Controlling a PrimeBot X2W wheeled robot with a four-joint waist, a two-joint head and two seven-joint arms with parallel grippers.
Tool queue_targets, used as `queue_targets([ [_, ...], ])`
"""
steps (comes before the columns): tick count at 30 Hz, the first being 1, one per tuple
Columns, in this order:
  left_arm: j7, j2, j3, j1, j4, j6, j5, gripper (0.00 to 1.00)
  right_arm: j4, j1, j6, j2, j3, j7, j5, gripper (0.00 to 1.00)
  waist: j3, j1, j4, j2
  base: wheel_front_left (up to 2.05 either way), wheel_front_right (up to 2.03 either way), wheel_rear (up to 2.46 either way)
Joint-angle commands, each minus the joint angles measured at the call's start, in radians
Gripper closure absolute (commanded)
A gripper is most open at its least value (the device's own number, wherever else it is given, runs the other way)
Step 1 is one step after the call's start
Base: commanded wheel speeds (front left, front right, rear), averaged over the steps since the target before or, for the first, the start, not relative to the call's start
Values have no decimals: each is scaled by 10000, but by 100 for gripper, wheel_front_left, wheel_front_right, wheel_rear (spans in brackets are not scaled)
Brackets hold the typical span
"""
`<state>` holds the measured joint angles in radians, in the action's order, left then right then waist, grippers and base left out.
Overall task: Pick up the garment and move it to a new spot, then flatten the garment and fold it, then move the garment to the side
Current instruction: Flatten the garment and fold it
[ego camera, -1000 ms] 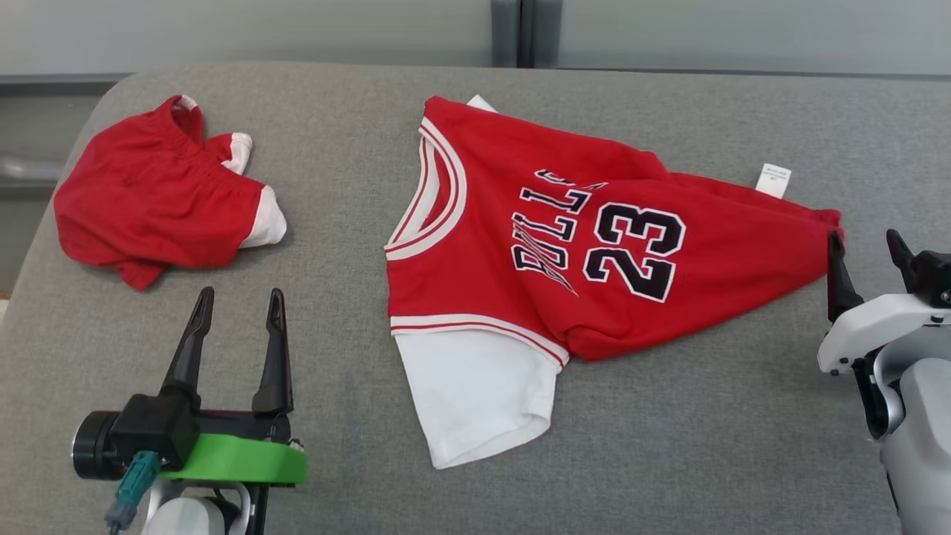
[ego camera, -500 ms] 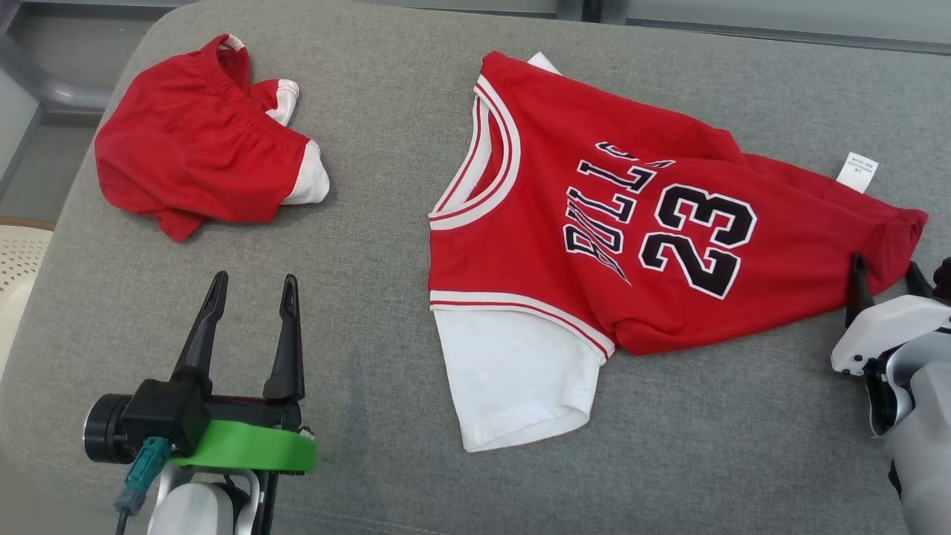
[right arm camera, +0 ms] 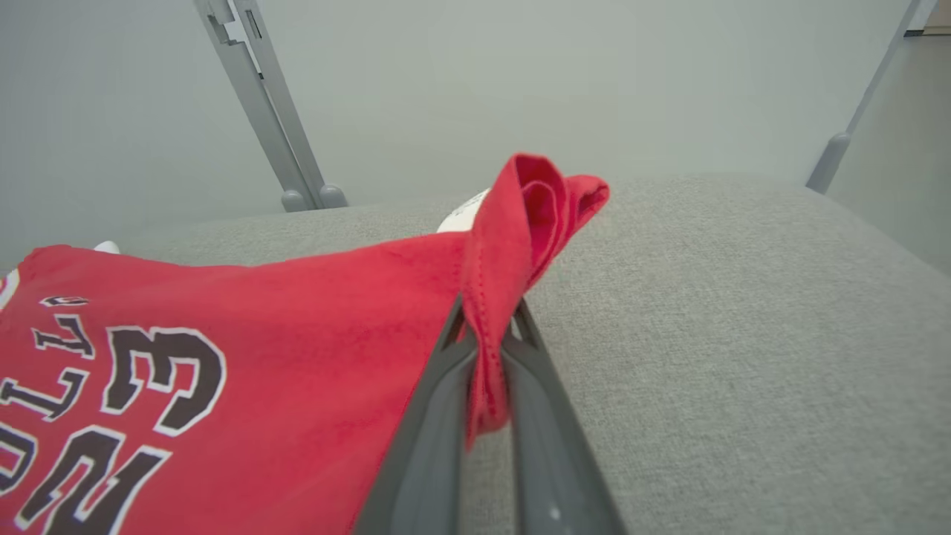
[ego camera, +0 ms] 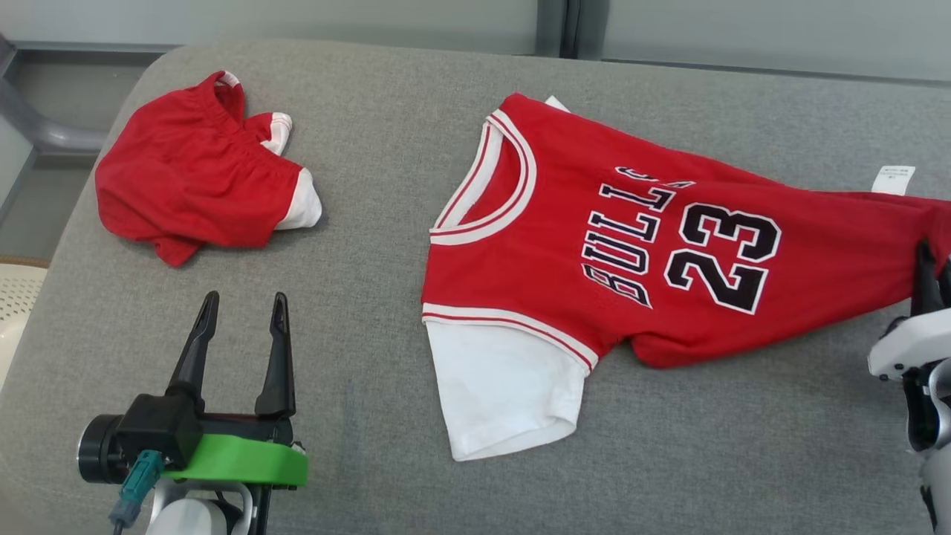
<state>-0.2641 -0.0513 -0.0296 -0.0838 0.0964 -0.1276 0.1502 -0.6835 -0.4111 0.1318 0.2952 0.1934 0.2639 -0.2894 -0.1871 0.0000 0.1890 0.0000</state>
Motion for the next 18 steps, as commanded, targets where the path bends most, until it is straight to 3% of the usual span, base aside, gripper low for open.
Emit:
queue_targets([
  [1, -4, 6, 67, 142, -1, -49, 38, 0, 327, 364, -21, 130, 123, 9, -20, 100, 386, 0, -212, 0, 0, 0, 0],
  [8, -4, 1, 123, 464, -101, -50, 112, 0, 1625, 1248, -20, 484, 724, -17, 219, 100, 687, 0, -315, 0, 0, 0, 0],
  [18, -4, 2, -160, 357, -6, 23, 338, 0, 1729, -357, -20, -61, -857, -669, 620, 100, 711, 0, 126, 0, 0, 0, 0],
])
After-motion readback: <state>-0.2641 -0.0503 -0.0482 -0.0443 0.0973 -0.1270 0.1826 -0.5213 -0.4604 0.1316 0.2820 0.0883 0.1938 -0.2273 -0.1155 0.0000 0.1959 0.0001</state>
